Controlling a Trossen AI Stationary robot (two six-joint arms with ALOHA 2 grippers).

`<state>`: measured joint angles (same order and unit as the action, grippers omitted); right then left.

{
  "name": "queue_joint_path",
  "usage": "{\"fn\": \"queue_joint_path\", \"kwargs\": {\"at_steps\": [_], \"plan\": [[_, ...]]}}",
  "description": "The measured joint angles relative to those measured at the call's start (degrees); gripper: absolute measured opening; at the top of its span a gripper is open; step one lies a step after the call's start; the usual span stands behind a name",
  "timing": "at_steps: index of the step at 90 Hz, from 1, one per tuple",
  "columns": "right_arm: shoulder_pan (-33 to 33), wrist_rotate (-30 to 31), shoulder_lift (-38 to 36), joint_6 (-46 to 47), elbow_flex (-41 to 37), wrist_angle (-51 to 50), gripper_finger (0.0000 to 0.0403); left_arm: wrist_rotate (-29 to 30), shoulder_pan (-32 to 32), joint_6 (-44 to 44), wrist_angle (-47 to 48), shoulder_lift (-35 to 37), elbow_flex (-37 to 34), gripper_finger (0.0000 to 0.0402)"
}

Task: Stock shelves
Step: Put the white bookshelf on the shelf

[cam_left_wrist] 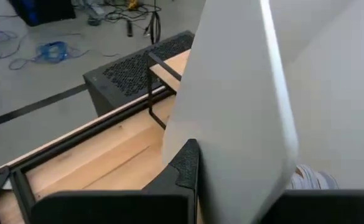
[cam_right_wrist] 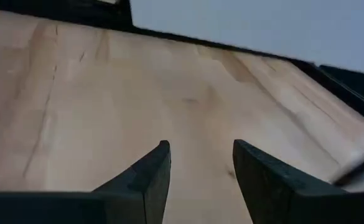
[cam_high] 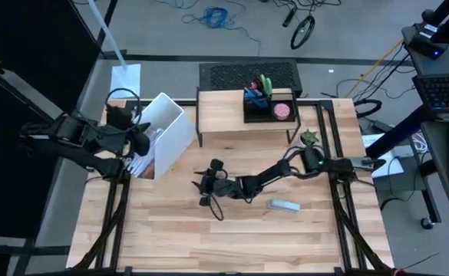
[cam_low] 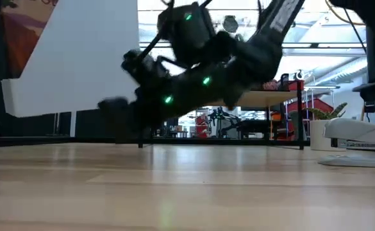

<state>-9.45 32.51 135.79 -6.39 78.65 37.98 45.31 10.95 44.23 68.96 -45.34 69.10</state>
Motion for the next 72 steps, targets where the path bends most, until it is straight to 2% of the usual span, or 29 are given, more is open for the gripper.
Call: {"fn": "queue_joint_path", "kwargs": {"at_steps": [15, 28, 45, 56, 72], "plan": [[1.0, 3.4, 5.1, -1.6, 8.5, -1.6, 0.0155, 0.3, 0.1, 0.4, 0.9, 0.2, 0.9, 0.0000], [2.5, 10.9, 8.5, -4.5, 18.7, -5.7, 0.0155, 0.6, 0.1, 0.4, 0.8, 0.3, 1.9, 0.0000], [5.2, 10.3, 11.8, 0.0, 28.2, -16.7, 0.0155, 0.7, 0.1, 0.4, 0.8, 0.3, 3.2, 0.0000], [6.3, 5.2, 12.2, -0.3, 30.6, -15.6, 0.0155, 0.7, 0.1, 0.4, 0.8, 0.3, 3.2, 0.0000], [5.4, 5.3, 12.3, -4.0, 34.0, -15.1, 0.0155, 1.3, 0.1, 0.3, 0.3, 0.4, 3.3, 0.0000]]}}
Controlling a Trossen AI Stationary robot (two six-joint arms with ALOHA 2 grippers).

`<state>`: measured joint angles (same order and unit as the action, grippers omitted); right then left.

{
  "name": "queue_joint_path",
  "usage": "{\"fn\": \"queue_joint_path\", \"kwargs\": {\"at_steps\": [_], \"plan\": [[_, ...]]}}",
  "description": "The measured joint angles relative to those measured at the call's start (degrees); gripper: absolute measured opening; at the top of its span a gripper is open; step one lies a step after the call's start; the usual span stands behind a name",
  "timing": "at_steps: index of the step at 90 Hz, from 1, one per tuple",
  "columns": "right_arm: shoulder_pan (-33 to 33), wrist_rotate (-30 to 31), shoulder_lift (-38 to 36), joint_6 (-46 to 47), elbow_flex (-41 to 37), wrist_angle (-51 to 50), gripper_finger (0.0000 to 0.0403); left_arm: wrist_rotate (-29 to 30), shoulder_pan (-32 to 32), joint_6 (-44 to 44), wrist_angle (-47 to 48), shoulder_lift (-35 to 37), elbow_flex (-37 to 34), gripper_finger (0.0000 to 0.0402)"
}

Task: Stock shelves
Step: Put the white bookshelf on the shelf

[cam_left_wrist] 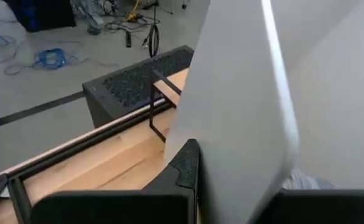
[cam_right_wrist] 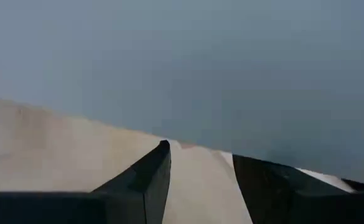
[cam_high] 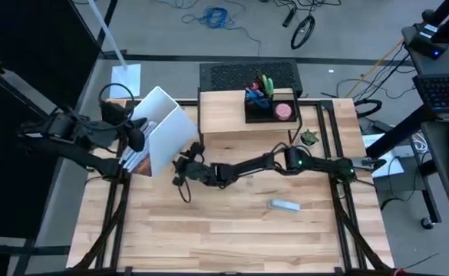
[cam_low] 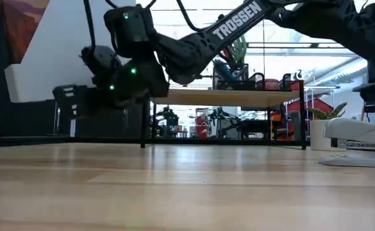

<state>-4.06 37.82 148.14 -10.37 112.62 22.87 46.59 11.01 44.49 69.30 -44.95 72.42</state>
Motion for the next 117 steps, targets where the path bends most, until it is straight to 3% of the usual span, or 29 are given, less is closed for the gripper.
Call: {"fn": "queue_joint_path", "kwargs": {"at_steps": [34, 53, 80, 117], "plan": [[-2.0, 1.4, 0.0, -2.8, 6.5, 0.0, 0.0155, -0.4, 0.0, -4.8, -0.4, 0.7, 5.1, 0.0000], [-2.3, 2.4, 0.2, -3.4, 11.6, -7.4, 0.0155, 0.3, 0.0, -7.1, -1.5, 0.7, 6.3, 0.0000], [-3.3, 3.2, -0.1, 1.8, 12.1, -15.3, 0.0155, -1.4, 0.0, -11.5, -7.8, -1.8, 6.0, 0.0000], [-6.7, 5.4, -2.9, -0.4, 12.1, -22.8, 0.0155, -2.1, 0.0, -15.1, -16.4, -5.3, 5.9, 0.0000]]}}
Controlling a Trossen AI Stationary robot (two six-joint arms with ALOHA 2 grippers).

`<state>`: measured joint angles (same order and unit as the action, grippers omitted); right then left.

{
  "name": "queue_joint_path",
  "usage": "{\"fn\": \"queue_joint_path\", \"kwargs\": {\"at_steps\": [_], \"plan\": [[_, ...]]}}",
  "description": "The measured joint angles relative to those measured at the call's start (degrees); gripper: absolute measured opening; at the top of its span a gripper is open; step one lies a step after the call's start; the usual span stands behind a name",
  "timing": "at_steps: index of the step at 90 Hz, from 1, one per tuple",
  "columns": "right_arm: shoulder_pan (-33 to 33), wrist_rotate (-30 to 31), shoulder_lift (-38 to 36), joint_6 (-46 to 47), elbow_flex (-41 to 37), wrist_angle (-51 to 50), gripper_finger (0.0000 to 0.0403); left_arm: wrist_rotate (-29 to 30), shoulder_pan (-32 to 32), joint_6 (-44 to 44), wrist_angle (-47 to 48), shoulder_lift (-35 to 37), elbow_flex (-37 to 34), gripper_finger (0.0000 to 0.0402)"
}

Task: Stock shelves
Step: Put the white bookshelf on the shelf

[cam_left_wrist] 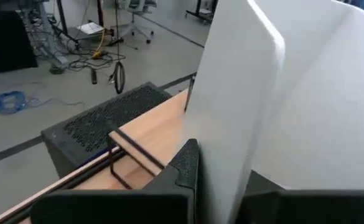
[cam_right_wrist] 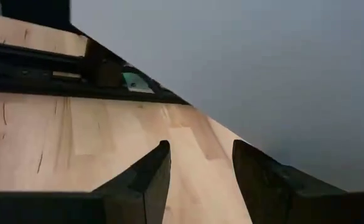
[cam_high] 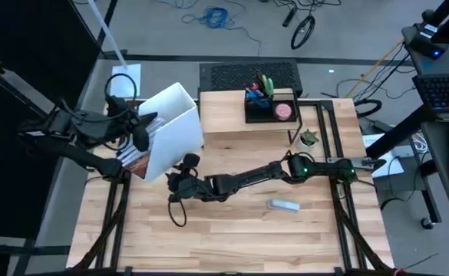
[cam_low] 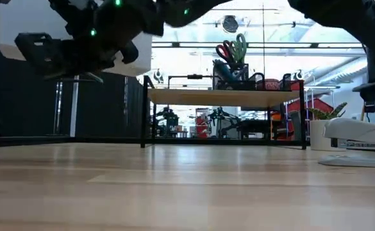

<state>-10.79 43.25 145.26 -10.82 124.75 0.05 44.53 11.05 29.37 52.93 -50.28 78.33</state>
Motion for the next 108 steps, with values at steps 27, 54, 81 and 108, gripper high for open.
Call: {"fn": "queue_joint_path", "kwargs": {"at_steps": [27, 54, 81, 108], "plan": [[-1.2, 3.8, -3.1, -0.5, 0.0, -8.2, 0.0155, 0.0, 0.0, -4.5, -7.0, -1.7, 0.0, 0.0000], [-1.3, 5.8, -7.4, 9.0, -0.1, -28.3, 0.0155, 1.2, -1.3, -11.8, -15.3, -7.6, 0.1, 0.0000], [-1.3, 5.7, -9.9, 14.2, -0.1, -43.6, 0.0155, 1.3, -4.0, -16.4, -22.1, -12.9, 0.1, 0.0000], [-0.6, 4.5, -12.5, 13.0, -0.1, -51.3, 0.0155, 2.5, -7.6, -17.9, -24.1, -15.7, 0.1, 0.0000]]}}
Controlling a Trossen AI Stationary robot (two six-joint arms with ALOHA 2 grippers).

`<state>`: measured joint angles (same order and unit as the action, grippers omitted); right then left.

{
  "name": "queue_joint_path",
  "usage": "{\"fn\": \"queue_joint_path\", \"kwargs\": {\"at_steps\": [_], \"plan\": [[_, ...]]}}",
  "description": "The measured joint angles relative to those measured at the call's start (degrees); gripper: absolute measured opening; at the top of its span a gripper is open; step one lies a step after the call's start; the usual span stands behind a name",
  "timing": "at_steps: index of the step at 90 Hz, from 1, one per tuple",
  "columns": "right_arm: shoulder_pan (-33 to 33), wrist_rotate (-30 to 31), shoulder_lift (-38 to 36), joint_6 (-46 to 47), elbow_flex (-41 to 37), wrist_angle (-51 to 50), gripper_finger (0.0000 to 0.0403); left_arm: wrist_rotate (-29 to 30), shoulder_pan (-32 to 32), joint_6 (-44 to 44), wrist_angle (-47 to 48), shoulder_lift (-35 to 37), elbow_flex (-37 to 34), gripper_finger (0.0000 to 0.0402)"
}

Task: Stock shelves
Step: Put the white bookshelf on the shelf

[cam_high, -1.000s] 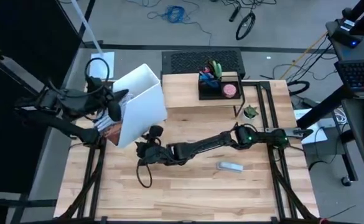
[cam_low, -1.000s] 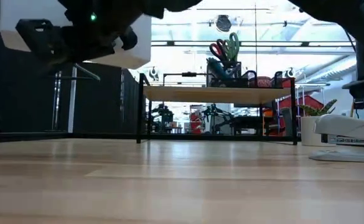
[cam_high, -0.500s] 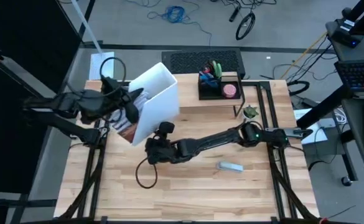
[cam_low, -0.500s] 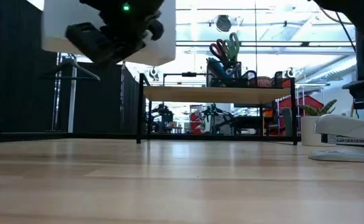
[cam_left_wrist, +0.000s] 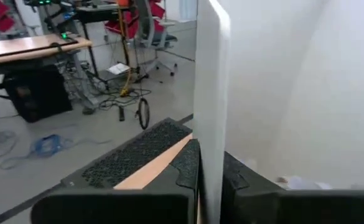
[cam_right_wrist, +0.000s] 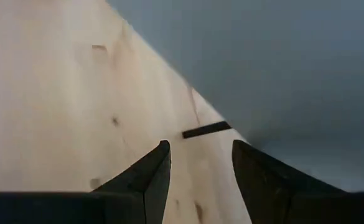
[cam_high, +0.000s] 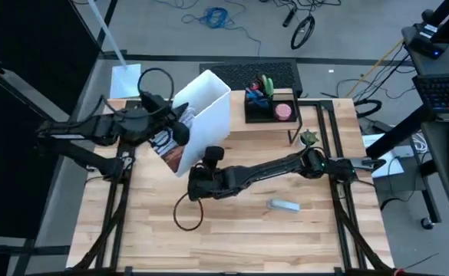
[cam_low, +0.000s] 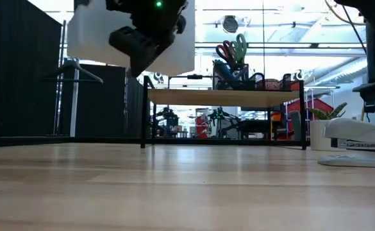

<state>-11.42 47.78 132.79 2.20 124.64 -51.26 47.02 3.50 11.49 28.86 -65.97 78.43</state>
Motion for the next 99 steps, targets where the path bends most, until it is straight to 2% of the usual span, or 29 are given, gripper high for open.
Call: {"fn": "queue_joint_path", "kwargs": {"at_steps": [7, 20, 32, 45, 57, 79, 99], "plan": [[0.6, -0.3, -2.4, -0.3, 0.0, -0.8, 0.0155, -0.4, -0.9, -0.6, -1.1, -1.0, 0.0, 0.0000], [1.5, 0.0, -12.0, -2.2, 0.6, -2.3, 0.0155, -0.4, -3.1, -1.5, -2.5, -2.8, 0.0, 0.0000], [2.5, -0.5, -11.5, -2.7, 0.3, -4.4, 0.0155, -0.9, -4.9, -1.9, -5.5, -4.4, 0.1, 0.0000], [2.4, -2.0, -7.3, -2.6, -0.3, -6.9, 0.0155, -1.9, -5.3, -1.8, -6.4, -4.8, 0.2, 0.0000], [1.9, -1.0, -11.9, -2.0, 0.4, -8.5, 0.0155, -1.9, -5.3, -1.7, -7.1, -4.9, 0.1, 0.0000], [-0.3, -1.9, -13.2, 0.1, -0.3, -15.3, 0.0155, -2.0, -5.3, -1.5, -7.6, -4.9, 0.0, 0.0000], [-3.7, -1.5, -19.0, 11.6, -0.2, -31.4, 0.0155, -2.7, -5.3, -1.5, -8.4, -5.0, 0.0, 0.0000]]}}
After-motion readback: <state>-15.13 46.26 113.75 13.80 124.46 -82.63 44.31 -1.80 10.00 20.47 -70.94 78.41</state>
